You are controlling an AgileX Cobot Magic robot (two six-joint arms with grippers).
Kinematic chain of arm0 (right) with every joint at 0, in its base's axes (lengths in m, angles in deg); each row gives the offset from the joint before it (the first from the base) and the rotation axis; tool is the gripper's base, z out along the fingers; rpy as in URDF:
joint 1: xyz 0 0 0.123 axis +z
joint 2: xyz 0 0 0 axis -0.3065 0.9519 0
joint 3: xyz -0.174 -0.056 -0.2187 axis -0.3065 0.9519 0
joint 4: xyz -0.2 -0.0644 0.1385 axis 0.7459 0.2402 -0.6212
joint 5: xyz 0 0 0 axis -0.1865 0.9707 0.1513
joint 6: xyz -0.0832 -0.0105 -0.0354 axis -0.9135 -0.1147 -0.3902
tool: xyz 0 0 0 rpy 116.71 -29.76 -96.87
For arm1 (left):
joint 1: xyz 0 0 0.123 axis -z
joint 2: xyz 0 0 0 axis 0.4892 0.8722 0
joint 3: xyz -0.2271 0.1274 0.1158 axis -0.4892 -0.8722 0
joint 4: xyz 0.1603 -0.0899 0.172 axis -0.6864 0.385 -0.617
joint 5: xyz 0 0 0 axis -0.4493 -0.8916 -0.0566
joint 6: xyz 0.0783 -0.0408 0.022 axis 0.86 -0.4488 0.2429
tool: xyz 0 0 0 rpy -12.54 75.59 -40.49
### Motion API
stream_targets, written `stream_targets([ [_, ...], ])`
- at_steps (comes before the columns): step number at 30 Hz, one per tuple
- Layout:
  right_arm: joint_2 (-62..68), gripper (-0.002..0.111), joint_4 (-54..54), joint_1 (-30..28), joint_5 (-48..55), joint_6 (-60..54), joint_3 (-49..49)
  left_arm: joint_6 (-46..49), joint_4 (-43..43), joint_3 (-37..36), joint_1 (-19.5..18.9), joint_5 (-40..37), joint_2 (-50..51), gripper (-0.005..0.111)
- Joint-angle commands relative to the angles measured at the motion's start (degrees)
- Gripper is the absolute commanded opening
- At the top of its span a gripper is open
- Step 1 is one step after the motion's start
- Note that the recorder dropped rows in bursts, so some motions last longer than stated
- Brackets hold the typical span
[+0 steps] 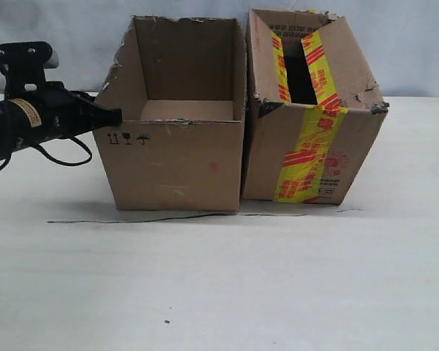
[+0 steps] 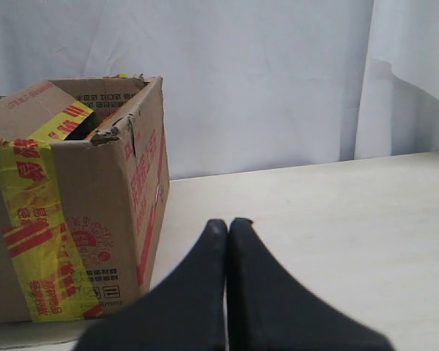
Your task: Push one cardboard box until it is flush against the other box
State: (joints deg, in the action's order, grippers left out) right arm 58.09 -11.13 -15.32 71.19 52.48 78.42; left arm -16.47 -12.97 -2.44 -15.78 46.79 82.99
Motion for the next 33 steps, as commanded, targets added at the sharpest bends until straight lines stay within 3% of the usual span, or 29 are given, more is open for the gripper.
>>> stream_targets([
  [1, -0.2, 0.000, 0.0, -0.4, -0.5, 0.2, 0.3, 4.7, -0.3, -1.5, 0.4, -2.4, -6.2, 0.000],
  [4, -0.2, 0.000, 0.0, -0.4, -0.5, 0.2, 0.3, 8.4, -0.3, -5.3, 0.4, -4.9, -15.2, 0.000],
  [9, -0.2, 0.000, 0.0, -0.4, -0.5, 0.2, 0.3, 14.2, -0.2, -24.0, 0.4, -6.6, -46.2, 0.000],
  [12, -0.2, 0.000, 0.0, -0.4, -0.5, 0.2, 0.3, 14.2, -0.2, -31.9, 0.4, -8.8, -59.9, 0.000],
  [16, -0.2, 0.000, 0.0, -0.4, -0.5, 0.2, 0.3, 14.2, -0.2, -38.7, 0.4, -20.9, -77.9, 0.000],
  [20, -0.2, 0.000, 0.0, -0.4, -0.5, 0.2, 0.3, 14.2, -0.2, -39.1, 0.4, -30.6, -87.0, 0.000],
  [28, -0.2, 0.000, 0.0, -0.4, -0.5, 0.2, 0.3, 14.2, 0.2, -39.3, 0.5, -31.1, -89.3, 0.000],
  [33, -0.2, 0.000, 0.0, -0.4, -0.5, 0.2, 0.3, 14.2, 9.0, -44.0, -2.2, -30.8, -92.6, 0.000],
])
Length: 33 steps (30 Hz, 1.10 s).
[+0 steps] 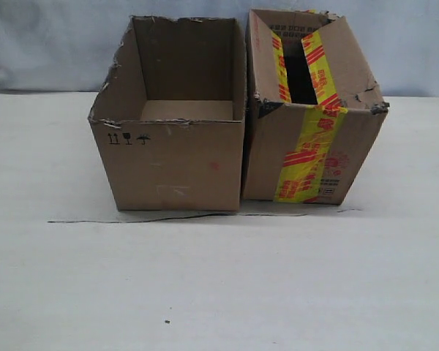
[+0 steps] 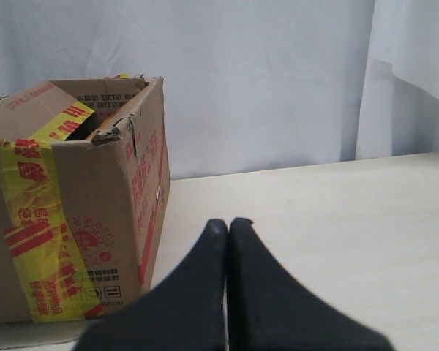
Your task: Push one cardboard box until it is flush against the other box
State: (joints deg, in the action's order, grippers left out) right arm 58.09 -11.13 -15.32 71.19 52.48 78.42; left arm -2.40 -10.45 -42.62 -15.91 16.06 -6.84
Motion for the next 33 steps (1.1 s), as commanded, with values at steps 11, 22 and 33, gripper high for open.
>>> stream_targets([
  [11, -0.2, 0.000, 0.0, -0.4, -0.5, 0.2, 0.3, 0.1, 9.7, -6.7, -13.5, -9.4, -9.3, 0.000],
  [22, -0.2, 0.000, 0.0, -0.4, -0.5, 0.2, 0.3, 0.1, 9.2, -6.7, -14.3, -9.5, -9.3, 0.000],
  [33, -0.2, 0.000, 0.0, -0.4, -0.5, 0.2, 0.3, 0.1, 9.1, -6.7, -14.3, -9.5, -9.3, 0.000],
])
